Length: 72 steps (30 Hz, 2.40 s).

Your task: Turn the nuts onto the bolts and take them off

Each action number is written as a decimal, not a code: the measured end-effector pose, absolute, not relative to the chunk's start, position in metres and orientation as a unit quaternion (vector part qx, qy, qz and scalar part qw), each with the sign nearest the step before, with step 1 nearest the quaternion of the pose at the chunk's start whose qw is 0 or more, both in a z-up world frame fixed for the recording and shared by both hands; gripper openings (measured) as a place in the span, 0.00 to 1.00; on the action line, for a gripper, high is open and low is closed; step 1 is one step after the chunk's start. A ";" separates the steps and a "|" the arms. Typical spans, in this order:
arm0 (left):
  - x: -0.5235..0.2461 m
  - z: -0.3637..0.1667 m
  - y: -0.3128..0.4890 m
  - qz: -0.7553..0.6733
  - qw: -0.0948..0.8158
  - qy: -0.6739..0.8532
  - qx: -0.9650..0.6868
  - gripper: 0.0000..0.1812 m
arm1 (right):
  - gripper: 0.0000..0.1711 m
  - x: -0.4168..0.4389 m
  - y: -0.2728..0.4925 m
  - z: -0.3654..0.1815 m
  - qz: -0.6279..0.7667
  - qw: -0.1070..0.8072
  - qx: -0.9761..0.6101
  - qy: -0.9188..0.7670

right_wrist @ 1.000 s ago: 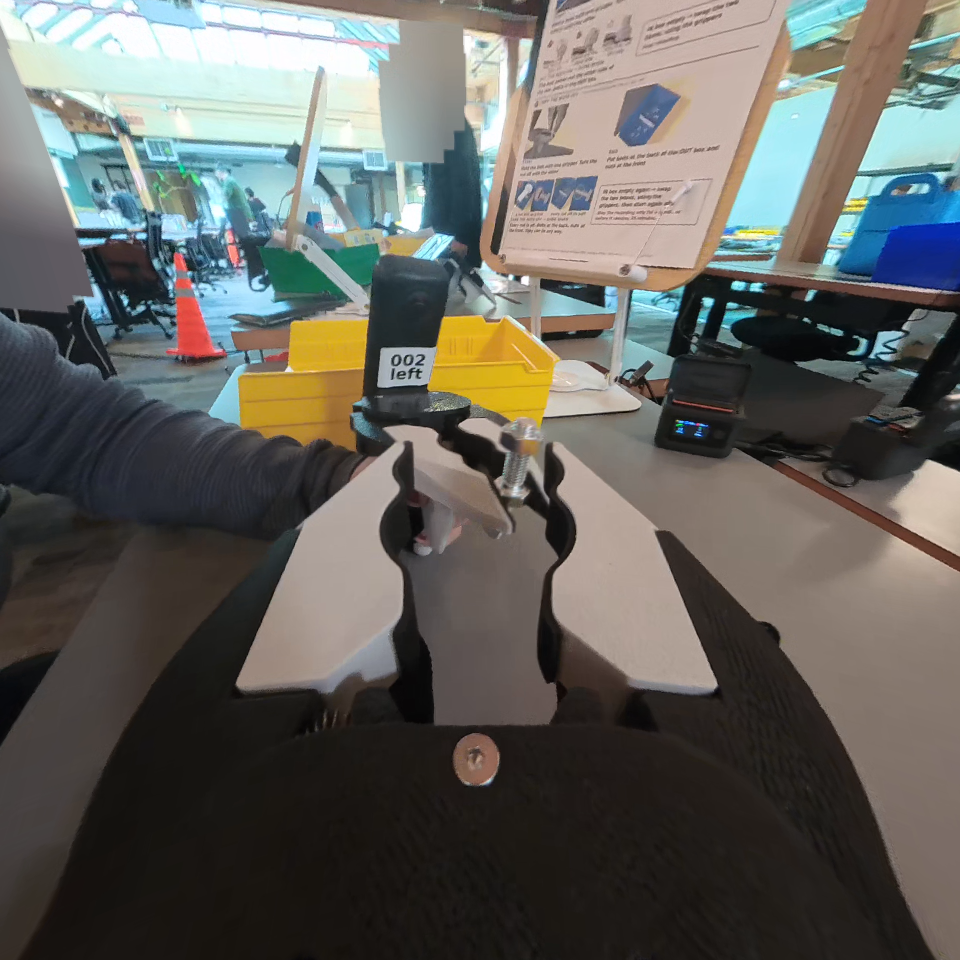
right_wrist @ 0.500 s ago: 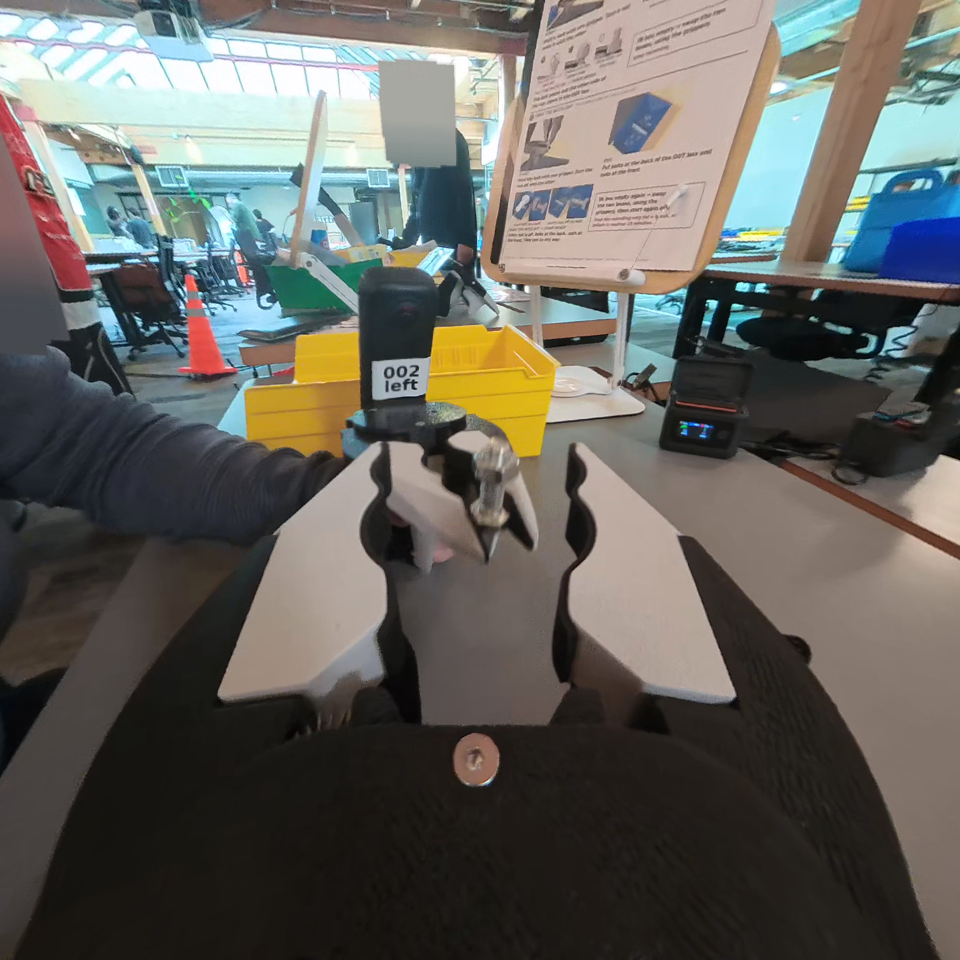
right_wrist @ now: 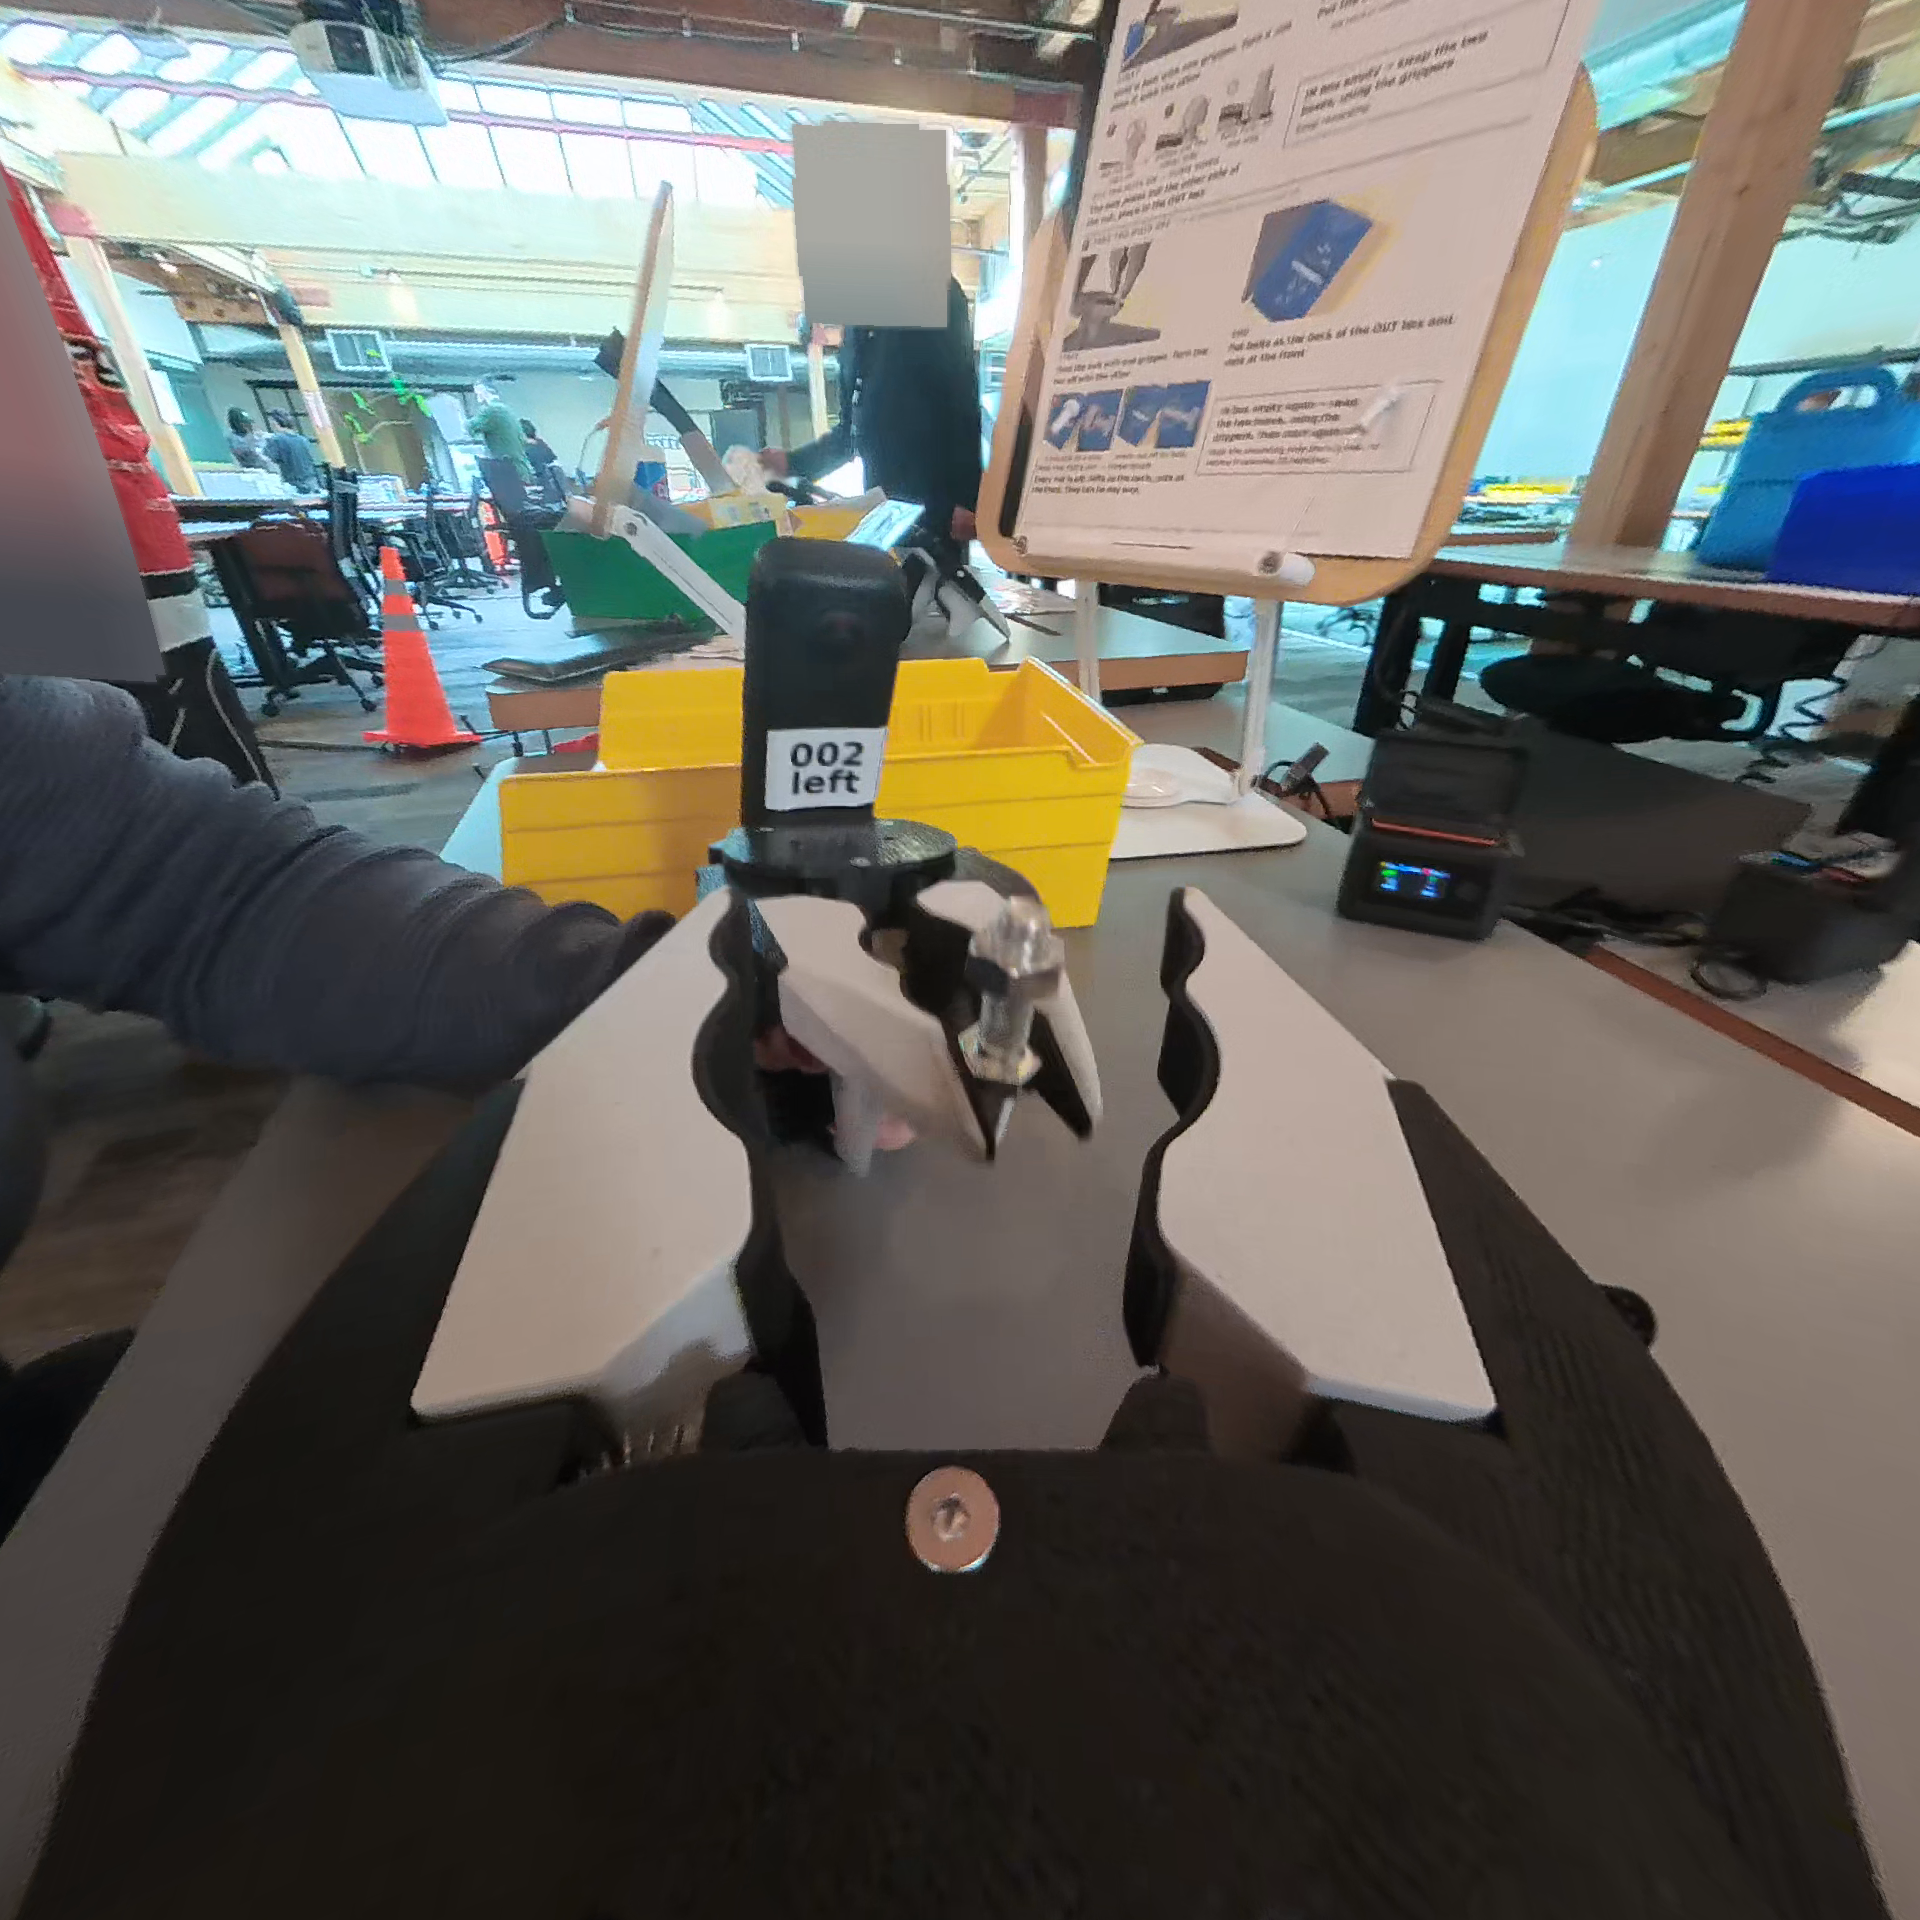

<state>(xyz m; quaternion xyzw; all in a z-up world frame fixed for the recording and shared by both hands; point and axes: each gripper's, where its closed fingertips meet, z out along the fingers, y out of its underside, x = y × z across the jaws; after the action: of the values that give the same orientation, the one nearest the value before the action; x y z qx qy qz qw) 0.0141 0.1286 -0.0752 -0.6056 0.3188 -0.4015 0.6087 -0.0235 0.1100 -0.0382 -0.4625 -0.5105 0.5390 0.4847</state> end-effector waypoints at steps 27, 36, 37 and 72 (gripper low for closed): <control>0.006 -0.072 0.129 -0.393 0.618 0.321 -0.601 0.09 | 0.41 -0.022 0.112 -0.035 0.543 0.492 -0.461 -0.501; -0.004 -0.066 0.134 -0.403 0.630 0.286 -0.599 0.09 | 0.28 -0.016 0.105 -0.040 0.552 0.456 -0.459 -0.526; -0.009 -0.064 0.136 -0.405 0.632 0.278 -0.599 0.09 | 0.24 -0.011 0.108 -0.036 0.561 0.460 -0.456 -0.515; -0.003 -0.078 0.143 -0.281 0.665 0.314 -0.617 0.39 | 0.04 0.011 0.140 -0.004 0.406 0.555 -0.530 -0.497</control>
<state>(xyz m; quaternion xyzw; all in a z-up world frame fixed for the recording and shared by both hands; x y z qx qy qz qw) -0.0028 0.1430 -0.0778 -0.6174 0.3136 -0.2807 0.6646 0.0107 0.1402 -0.0041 -0.5298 -0.4971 0.4057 0.5547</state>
